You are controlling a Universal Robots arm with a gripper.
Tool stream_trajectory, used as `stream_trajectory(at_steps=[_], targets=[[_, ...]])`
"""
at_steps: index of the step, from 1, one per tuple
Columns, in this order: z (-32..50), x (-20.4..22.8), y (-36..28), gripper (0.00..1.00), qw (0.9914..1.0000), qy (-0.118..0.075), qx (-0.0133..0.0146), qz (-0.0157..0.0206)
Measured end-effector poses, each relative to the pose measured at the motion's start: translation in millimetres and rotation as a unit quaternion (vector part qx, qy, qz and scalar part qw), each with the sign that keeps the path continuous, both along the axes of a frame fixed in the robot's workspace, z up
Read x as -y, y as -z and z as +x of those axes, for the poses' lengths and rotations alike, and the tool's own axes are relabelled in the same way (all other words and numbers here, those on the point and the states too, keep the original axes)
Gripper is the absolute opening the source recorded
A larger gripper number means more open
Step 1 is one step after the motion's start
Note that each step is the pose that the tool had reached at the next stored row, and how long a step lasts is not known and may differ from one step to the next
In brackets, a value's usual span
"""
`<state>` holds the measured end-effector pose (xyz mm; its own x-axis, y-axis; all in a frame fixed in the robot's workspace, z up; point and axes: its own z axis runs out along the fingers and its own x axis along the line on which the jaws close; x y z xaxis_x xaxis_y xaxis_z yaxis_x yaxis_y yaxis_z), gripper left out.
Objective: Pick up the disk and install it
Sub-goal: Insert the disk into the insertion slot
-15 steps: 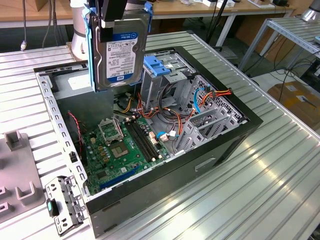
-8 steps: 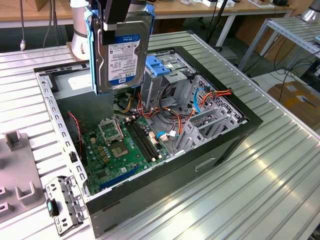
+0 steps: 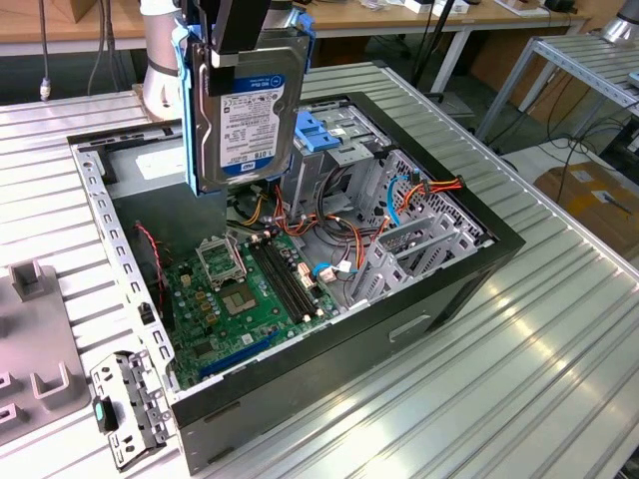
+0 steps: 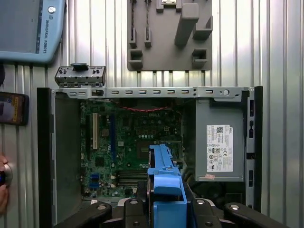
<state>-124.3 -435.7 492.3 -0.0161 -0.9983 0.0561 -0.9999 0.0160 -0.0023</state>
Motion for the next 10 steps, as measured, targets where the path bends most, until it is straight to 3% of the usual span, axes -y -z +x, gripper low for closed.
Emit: stream_trajectory(at_steps=[10], targets=[[0.0, 9.4, 0.0, 0.37, 1.00000, 0.000, 0.0000, 0.0000]])
